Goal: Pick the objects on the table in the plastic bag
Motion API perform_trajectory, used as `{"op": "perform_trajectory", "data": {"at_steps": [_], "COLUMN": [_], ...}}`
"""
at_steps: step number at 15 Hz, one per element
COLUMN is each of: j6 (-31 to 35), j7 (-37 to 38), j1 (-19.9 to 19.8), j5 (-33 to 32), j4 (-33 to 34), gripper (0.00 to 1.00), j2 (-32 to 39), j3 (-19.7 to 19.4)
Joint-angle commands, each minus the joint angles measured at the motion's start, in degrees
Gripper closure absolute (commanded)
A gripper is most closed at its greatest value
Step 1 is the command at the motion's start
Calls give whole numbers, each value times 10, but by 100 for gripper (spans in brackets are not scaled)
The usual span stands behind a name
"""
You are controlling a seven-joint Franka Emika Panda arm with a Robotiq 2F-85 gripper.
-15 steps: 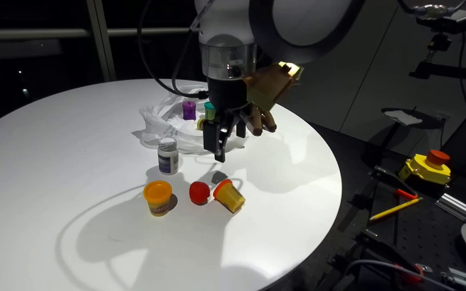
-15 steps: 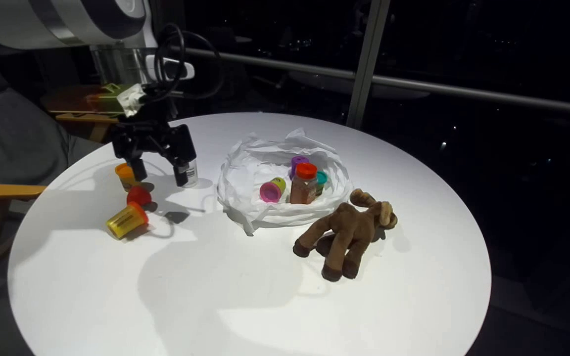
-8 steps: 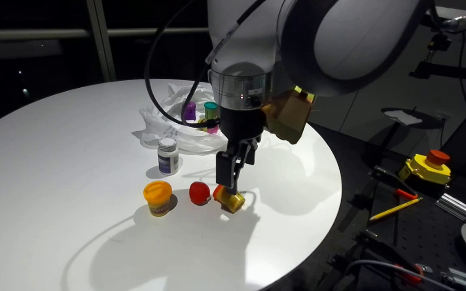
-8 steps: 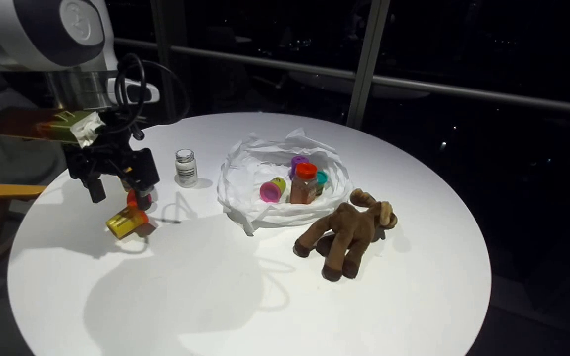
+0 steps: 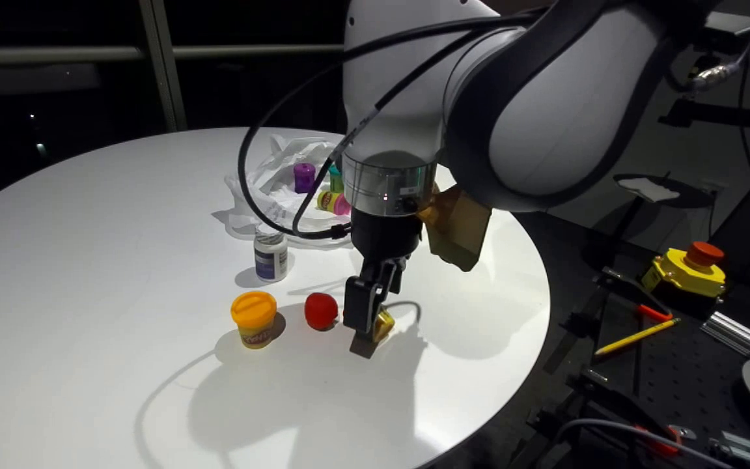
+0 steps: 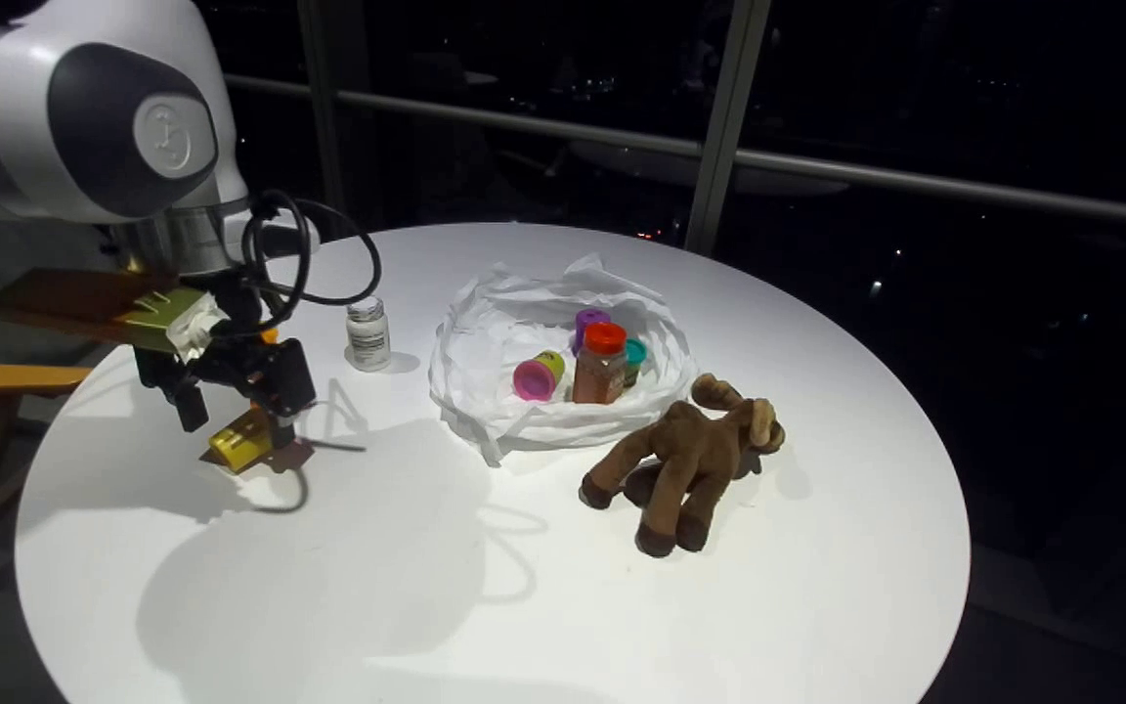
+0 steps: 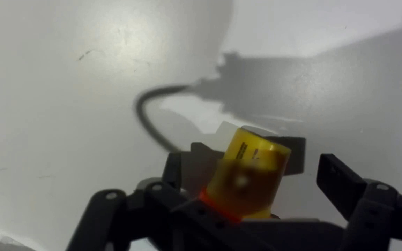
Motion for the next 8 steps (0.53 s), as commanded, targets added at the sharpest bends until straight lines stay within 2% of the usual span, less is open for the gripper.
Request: {"op": "perform_trajectory", "data": {"at_steps": [1,2,3,4,8], "j6": [39,45,51,56,66], "j7": [-34,-38,-42,-42,-48], "j1": [-14,-16,-17,-14,-15], "j5": [25,28,29,26,22], "j4": [8,7,5,5,6], "gripper": [0,25,26,32,65], "j2": [20,20,19,18,26], "j3": [6,5,4,-1,-9]}}
